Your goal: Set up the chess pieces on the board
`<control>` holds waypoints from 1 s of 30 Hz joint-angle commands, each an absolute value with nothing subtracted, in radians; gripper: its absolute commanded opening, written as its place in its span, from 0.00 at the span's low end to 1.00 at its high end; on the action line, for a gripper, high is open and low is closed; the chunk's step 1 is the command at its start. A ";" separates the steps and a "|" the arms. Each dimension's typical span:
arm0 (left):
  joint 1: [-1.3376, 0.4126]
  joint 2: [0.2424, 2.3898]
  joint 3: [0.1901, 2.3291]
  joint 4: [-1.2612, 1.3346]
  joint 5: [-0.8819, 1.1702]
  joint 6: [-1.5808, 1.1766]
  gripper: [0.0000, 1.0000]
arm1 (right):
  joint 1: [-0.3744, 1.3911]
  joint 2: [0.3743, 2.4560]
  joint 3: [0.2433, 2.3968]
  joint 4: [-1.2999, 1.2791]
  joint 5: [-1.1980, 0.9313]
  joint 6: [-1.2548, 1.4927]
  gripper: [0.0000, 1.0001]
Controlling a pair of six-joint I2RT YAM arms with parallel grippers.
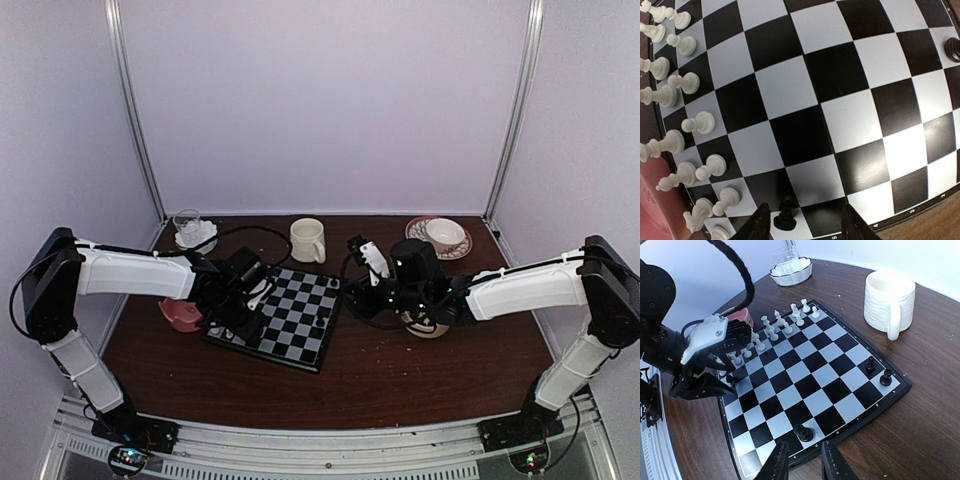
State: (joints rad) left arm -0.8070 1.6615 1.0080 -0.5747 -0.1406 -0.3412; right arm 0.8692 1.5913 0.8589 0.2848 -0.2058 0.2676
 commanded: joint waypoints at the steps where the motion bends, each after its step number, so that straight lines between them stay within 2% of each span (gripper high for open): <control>1: -0.815 1.668 1.026 -0.623 -0.140 -0.330 0.49 | 0.874 1.562 0.850 0.301 -0.211 0.261 0.25; 6: -0.814 1.662 1.013 -0.635 -0.194 -0.330 0.52 | 0.874 1.556 0.847 0.302 -0.213 0.263 0.25; 13: -0.815 1.686 1.020 -0.635 -0.170 -0.323 0.48 | 0.874 1.542 0.841 0.303 -0.205 0.261 0.25; 20: -0.814 1.726 1.032 -0.634 -0.172 -0.322 0.33 | 0.874 1.541 0.840 0.305 -0.211 0.264 0.25; 30: -0.815 1.701 1.022 -0.618 -0.133 -0.321 0.17 | 0.874 1.538 0.837 0.308 -0.212 0.265 0.25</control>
